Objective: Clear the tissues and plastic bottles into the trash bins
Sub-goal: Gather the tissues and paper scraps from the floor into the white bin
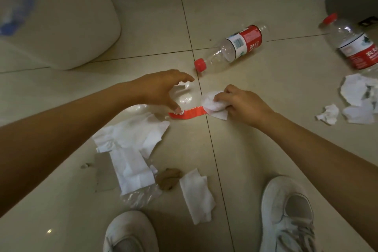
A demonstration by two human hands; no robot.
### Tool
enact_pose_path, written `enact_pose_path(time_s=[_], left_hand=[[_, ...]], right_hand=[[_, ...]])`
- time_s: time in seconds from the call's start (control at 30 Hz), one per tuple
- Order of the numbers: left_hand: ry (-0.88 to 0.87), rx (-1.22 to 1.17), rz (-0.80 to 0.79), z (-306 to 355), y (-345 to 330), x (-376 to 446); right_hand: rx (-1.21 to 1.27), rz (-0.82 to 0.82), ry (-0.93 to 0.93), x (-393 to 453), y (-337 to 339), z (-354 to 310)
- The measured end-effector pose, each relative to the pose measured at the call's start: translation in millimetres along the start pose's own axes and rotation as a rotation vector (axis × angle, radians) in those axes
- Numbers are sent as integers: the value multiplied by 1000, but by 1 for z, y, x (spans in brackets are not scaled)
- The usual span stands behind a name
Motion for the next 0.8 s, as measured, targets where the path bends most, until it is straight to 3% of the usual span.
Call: enact_pose_path(time_s=[0.3, 0.4, 0.6, 0.8], left_hand=[[145, -28, 104, -53, 6, -84], [125, 66, 133, -65, -8, -118], [97, 297, 28, -74, -46, -146], [83, 394, 128, -67, -47, -131]], right_hand=[[153, 168, 191, 38, 47, -82], [141, 166, 234, 53, 47, -103], [122, 149, 233, 68, 42, -128], [85, 128, 213, 60, 39, -136]])
Point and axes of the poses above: each hand's wrist, its own x-axis towards the middle knuckle, its own y-axis out of the back of the hand, z = x × y, the point moved 10 cm from there along x, towards the middle knuckle, and after that the axes turned 5 degrees about z, right-handed, at the moved point
